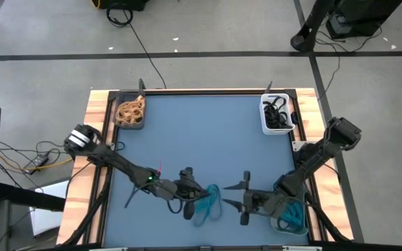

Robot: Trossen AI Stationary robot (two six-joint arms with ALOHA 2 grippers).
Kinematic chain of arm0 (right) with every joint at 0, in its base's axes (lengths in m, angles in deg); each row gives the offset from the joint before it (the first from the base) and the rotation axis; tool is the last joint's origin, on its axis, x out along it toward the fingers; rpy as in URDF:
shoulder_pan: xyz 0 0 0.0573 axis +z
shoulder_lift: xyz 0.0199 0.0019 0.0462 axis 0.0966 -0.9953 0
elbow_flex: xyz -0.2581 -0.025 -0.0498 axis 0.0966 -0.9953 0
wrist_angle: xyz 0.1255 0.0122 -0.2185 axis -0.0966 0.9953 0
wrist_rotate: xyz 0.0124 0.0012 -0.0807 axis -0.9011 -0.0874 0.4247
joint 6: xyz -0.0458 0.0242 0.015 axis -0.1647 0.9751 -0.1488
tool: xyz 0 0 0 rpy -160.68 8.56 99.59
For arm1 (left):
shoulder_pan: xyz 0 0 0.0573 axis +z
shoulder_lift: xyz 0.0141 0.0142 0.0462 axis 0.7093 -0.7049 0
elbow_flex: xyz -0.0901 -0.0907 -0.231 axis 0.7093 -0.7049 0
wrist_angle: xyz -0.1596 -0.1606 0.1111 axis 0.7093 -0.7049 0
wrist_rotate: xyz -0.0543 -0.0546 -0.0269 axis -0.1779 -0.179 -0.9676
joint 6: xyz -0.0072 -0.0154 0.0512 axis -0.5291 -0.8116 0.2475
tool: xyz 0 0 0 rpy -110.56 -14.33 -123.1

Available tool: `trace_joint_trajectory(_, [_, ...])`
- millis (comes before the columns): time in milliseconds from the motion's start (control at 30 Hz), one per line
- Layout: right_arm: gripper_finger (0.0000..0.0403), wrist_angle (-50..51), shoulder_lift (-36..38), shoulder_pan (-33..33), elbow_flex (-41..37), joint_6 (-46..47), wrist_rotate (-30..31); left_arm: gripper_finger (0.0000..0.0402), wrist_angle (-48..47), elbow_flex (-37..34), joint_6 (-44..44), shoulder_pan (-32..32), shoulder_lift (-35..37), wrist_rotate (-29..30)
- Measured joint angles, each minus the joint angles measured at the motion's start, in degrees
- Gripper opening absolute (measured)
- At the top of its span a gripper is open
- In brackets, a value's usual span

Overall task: Sort rubber bands into baskets
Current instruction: Put the blue rubber band into the blue bin

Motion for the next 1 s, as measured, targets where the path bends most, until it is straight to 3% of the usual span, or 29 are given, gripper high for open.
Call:
trace_joint_trajectory(200, [0.0215,-0.16,-1.93,-1.96,0.0,-2.55,-1.16,0.0005,0.83,6.5,0.12,1.07,-6.27,-3.55])
trace_joint_trajectory(367, [0.0208,0.41,-2.36,-1.87,0.02,-2.93,-2.05,0.0005,0.22,10.86,1.72,1.42,-9.04,-6.47])
trace_joint_trajectory(533, [0.0148,0.89,-2.45,-1.73,0.02,-3.11,-1.27,0.0005,1.61,11.77,2.07,1.44,-9.12,-6.99])
trace_joint_trajectory(733, [0.0017,1.13,-2.45,-1.66,0.02,-3.41,-0.3,0.0008,0.9,11.81,1.29,1.4,-9.1,-8.47])
trace_joint_trajectory(1000, [0.0009,1.15,-2.4,-1.6,0.02,-2.9,1.53,0.0029,1.55,11.72,1.4,1.4,-9.1,-9.46])
